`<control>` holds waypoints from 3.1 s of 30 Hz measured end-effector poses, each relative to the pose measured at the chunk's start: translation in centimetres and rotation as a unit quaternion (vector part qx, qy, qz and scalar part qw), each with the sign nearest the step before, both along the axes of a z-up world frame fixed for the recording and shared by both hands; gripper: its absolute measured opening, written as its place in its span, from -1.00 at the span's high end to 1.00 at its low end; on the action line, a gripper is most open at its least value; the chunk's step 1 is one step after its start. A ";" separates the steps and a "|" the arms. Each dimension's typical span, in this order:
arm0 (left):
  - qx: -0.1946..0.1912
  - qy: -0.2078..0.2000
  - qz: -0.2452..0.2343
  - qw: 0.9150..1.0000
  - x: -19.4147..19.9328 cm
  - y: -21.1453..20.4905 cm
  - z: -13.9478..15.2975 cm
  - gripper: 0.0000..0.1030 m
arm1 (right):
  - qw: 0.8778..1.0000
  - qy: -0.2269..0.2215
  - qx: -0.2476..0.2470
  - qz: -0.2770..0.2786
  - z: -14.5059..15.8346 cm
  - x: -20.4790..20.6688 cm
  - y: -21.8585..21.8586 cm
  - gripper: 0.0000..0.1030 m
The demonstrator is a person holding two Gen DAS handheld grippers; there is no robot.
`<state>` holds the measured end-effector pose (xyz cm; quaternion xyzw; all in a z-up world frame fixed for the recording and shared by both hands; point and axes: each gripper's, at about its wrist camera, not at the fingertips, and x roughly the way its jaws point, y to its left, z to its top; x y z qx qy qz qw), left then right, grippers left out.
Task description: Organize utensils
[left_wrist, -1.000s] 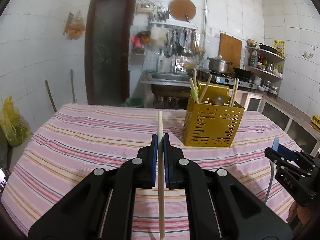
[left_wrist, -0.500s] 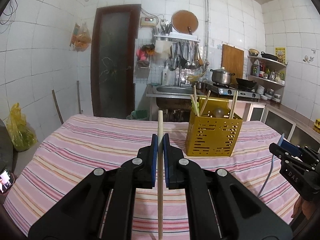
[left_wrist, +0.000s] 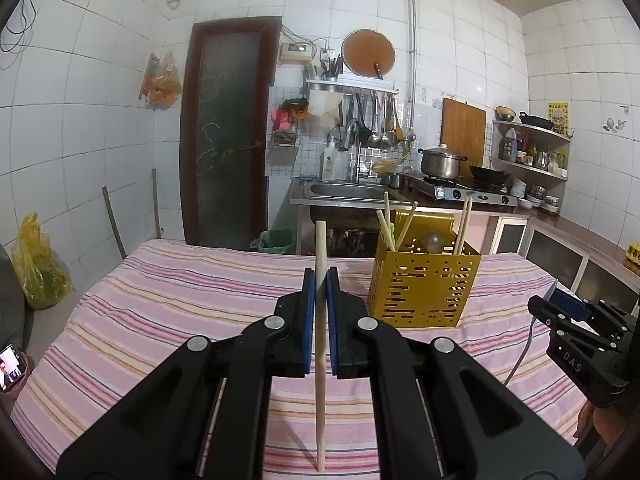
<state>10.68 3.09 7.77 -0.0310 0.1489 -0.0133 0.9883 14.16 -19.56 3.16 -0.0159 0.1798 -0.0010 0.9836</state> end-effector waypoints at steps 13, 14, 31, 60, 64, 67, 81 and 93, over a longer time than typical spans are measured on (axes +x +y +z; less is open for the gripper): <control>0.000 -0.006 -0.008 1.000 0.4 -0.4 0.9 0.91 | 1.000 -0.005 -0.007 0.000 0.7 0.1 0.0 0.40; 0.000 -0.007 -0.008 1.000 0.5 -0.4 1.0 0.91 | 1.000 -0.005 -0.007 0.000 0.9 0.1 -0.1 0.40; -0.001 -0.016 -0.030 0.999 2.4 -1.6 2.5 0.91 | 1.000 -0.007 -0.018 -0.005 2.7 1.0 -1.5 0.41; -0.009 -0.097 -0.092 0.991 18.1 -10.6 12.1 0.91 | 0.997 -0.075 -0.017 0.013 14.5 14.0 -2.1 0.41; 0.001 -0.079 -0.087 0.993 21.1 -11.1 9.6 0.91 | 0.998 -0.052 -0.006 0.020 12.0 16.7 -2.2 0.41; 0.009 -0.058 -0.082 0.995 22.6 -10.9 7.2 0.91 | 0.999 -0.025 -0.002 0.022 9.3 18.5 -2.2 0.41; 0.015 -0.026 -0.036 0.999 17.6 -6.5 6.9 -0.77 | 0.998 0.058 0.013 -0.003 5.7 16.9 -4.7 -0.44; -0.002 -0.006 -0.026 1.000 3.2 -2.1 3.2 -0.90 | 0.999 0.037 0.029 -0.019 2.1 1.4 -4.3 -0.91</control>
